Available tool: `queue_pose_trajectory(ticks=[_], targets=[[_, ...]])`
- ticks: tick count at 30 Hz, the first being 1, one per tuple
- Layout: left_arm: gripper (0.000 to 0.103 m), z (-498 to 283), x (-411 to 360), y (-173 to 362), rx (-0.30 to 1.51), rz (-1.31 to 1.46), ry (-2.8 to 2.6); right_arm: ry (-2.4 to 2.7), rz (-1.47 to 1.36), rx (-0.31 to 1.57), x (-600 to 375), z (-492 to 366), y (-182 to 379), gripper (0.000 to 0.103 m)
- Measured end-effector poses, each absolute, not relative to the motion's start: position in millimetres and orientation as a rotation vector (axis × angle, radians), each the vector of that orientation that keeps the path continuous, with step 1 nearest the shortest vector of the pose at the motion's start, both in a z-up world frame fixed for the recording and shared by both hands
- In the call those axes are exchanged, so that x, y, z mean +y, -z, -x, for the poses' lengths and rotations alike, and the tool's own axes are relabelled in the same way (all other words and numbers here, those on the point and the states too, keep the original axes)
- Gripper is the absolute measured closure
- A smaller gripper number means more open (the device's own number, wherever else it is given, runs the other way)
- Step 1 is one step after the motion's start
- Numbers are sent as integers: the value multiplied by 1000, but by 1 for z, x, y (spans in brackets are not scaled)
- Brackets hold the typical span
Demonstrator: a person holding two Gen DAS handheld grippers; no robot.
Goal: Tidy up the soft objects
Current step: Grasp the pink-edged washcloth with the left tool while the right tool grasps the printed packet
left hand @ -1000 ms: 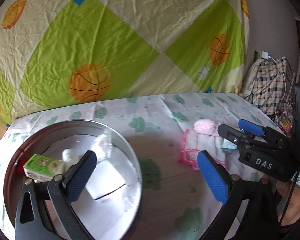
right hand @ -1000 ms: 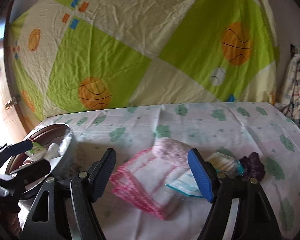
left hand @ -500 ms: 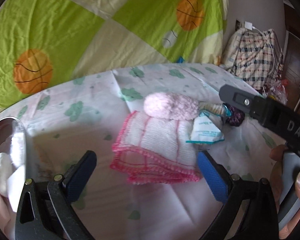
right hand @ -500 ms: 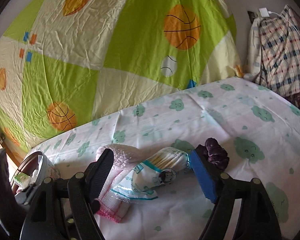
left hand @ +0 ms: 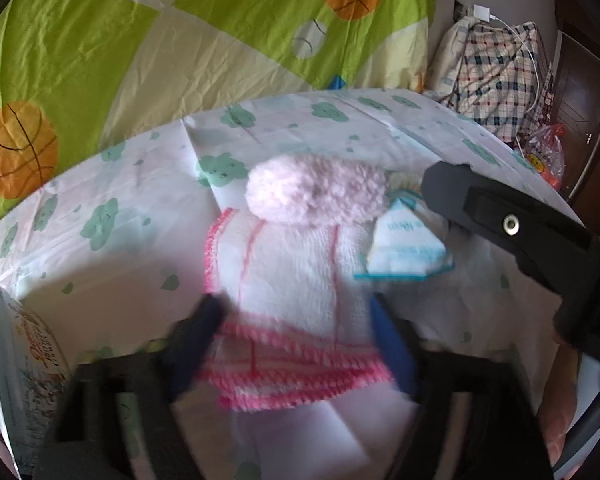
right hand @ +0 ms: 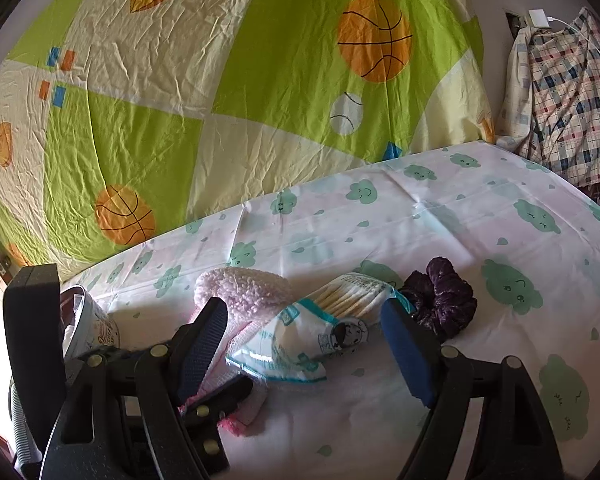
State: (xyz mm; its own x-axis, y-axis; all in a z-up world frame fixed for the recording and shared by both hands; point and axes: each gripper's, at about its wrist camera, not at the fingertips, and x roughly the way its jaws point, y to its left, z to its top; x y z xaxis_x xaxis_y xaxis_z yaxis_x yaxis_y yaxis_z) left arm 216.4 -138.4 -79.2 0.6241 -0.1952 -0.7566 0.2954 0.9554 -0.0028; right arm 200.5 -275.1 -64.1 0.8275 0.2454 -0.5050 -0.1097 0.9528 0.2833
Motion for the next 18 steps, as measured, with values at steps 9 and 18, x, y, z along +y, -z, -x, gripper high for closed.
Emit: queue_pose_trajectory(ticks=[9,18], targets=[[82,-204,-129,78,850,-88,325,-206,-193,622,-264,-206,72,22],[82,-188,-101,73,810,26,311,-243,-168,693,-255,-216,80,23]])
